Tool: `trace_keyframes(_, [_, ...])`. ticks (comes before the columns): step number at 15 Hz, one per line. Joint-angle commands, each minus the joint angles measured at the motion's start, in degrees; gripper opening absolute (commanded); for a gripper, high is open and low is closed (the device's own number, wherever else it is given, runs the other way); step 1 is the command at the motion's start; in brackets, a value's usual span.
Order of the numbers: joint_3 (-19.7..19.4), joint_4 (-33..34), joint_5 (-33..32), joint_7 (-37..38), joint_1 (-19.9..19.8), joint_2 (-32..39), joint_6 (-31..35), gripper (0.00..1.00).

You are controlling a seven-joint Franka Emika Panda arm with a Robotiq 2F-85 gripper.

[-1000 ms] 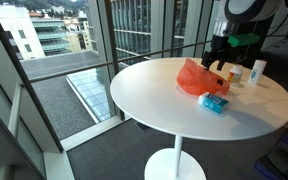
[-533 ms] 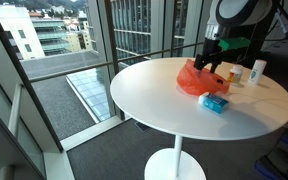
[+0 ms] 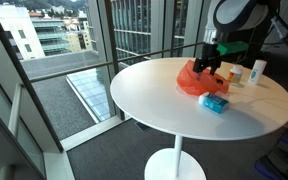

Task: Remove the yellow and brown bottle from the plastic bag and put it on the table

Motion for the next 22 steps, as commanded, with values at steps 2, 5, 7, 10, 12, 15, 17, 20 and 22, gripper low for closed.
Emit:
trace_keyframes(2, [-0.6, 1.4, 0.5, 1.0, -0.3, 0.2, -0.8, 1.00])
trace_keyframes(5, [-1.1, 1.3, 0.4, 1.0, -0.4, 0.2, -0.8, 1.00])
trace_keyframes(7, [-1.4, 1.2, 0.4, 1.0, -0.5, 0.3, -0.8, 1.00])
trace_keyframes(10, [-1.9, 0.9, 0.3, 0.9, -0.9, 0.1, -0.7, 1.00])
trace_keyframes(12, [-2.2, 0.7, 0.3, 0.7, -1.2, 0.0, -0.7, 1.00])
trace_keyframes(15, [-2.4, 0.2, 0.6, 0.2, -1.9, -0.1, -0.5, 1.00])
trace_keyframes(17, [-2.3, 0.0, 0.8, 0.0, -2.3, 0.0, -0.4, 1.00])
trace_keyframes(20, [-2.1, -0.6, 0.9, -0.3, -2.6, 0.3, 0.0, 1.00])
trace_keyframes(22, [-2.1, -0.8, 0.9, -0.4, -2.6, 0.5, 0.1, 1.00])
